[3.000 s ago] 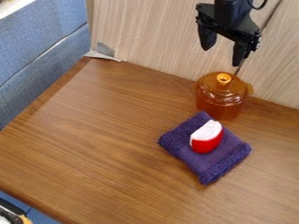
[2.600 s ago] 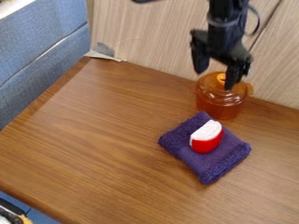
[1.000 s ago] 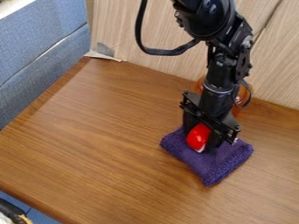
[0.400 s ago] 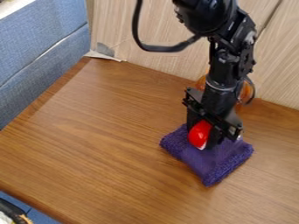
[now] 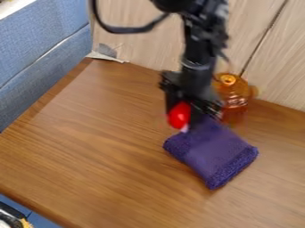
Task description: Moved the red object from the top of the purple cloth to the upper left corner of the table
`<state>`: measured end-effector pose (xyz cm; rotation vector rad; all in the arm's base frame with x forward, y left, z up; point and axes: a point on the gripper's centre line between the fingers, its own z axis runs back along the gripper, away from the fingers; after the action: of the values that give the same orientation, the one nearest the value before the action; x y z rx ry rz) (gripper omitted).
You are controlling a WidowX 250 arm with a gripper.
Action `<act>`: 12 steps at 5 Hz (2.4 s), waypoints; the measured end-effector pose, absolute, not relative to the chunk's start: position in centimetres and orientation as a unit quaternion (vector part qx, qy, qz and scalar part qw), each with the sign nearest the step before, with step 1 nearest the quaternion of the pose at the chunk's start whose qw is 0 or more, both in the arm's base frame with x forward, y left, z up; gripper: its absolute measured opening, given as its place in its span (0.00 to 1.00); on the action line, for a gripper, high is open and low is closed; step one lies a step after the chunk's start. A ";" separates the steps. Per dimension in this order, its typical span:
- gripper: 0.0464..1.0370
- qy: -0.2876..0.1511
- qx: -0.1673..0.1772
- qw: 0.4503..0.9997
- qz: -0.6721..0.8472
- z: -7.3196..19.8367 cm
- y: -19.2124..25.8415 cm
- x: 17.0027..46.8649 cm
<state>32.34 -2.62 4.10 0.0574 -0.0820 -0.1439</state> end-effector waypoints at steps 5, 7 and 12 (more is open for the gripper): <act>0.55 -0.053 0.051 0.986 0.151 2.1 12.1 37.7; 0.55 -0.040 0.039 0.986 0.155 -0.2 13.8 39.4; 0.96 -0.055 0.052 0.985 0.157 1.9 13.3 39.7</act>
<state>39.67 13.31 1.88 0.1053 -0.1113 0.3166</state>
